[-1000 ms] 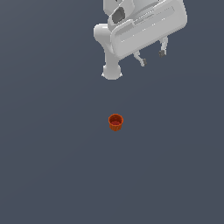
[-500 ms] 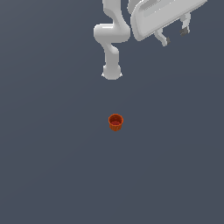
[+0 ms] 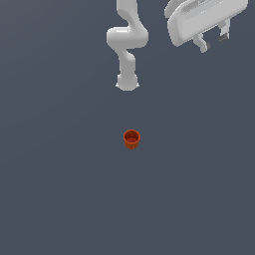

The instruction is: Pick up the object and move it to a goal position.

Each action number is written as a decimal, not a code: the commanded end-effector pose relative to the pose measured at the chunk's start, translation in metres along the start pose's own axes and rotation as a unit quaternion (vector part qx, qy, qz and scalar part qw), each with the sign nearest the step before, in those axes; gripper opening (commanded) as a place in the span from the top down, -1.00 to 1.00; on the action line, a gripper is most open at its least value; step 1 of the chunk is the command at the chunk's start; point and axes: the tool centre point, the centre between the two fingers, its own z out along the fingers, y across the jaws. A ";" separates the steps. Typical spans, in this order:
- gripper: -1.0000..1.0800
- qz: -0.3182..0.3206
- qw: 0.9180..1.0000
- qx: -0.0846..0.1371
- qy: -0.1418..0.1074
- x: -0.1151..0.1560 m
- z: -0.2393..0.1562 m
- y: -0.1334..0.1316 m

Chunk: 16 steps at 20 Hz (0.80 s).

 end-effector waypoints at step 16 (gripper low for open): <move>-0.23 -0.063 0.996 -0.069 -0.007 -0.079 0.110 0.019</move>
